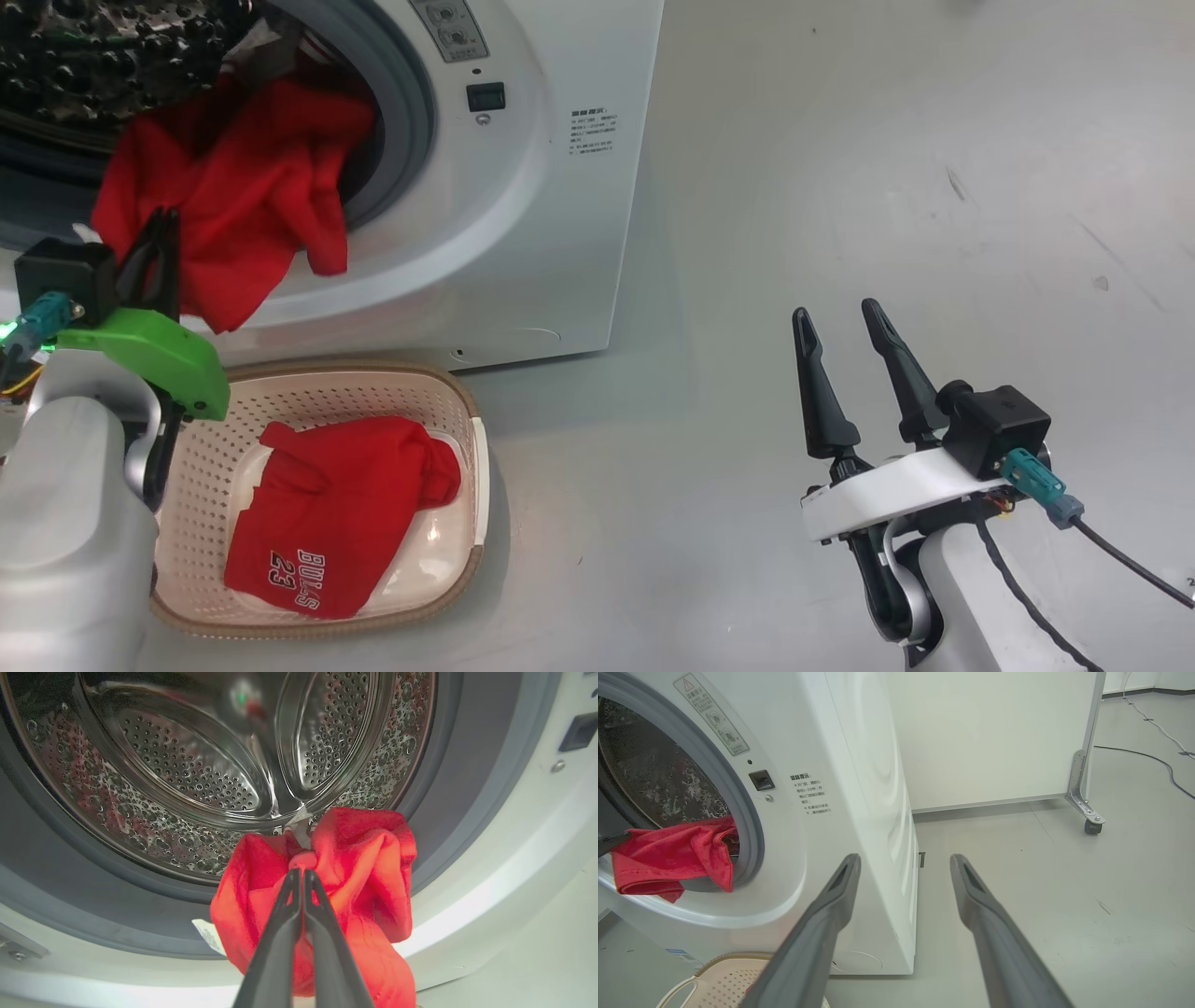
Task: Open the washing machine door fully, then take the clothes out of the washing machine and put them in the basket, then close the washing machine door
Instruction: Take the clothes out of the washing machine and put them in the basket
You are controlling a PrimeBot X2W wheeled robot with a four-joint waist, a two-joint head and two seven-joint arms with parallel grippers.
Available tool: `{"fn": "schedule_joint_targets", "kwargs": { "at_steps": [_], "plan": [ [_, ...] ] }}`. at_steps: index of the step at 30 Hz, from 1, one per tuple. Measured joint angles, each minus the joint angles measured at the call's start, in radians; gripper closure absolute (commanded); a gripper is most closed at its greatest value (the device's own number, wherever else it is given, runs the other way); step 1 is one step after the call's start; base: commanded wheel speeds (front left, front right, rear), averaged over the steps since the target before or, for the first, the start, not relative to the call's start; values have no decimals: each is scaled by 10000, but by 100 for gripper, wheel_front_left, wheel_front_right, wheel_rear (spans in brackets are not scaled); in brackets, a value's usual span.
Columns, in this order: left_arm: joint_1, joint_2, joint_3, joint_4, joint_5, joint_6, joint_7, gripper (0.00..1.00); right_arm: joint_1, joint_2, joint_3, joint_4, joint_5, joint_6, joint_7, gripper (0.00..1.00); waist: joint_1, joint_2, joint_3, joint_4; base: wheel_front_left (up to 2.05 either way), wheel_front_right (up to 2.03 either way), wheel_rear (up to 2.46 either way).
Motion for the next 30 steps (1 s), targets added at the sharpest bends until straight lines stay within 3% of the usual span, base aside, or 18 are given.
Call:
{"fn": "schedule_joint_targets", "kwargs": {
  "at_steps": [15, 30],
  "plan": [
    [876, -219, -61, -1319, -268, -69, -483, 100, 523, 2, -159, 88, 15, 88, 0, 0, 0, 0, -1004, 446, 0, 0, 0],
    [1324, -274, 504, -4575, -230, -69, -512, 100, 793, -12, -194, 96, 13, 174, 0, 0, 0, 0, -1456, 646, 0, 0, 0]
  ]
}}
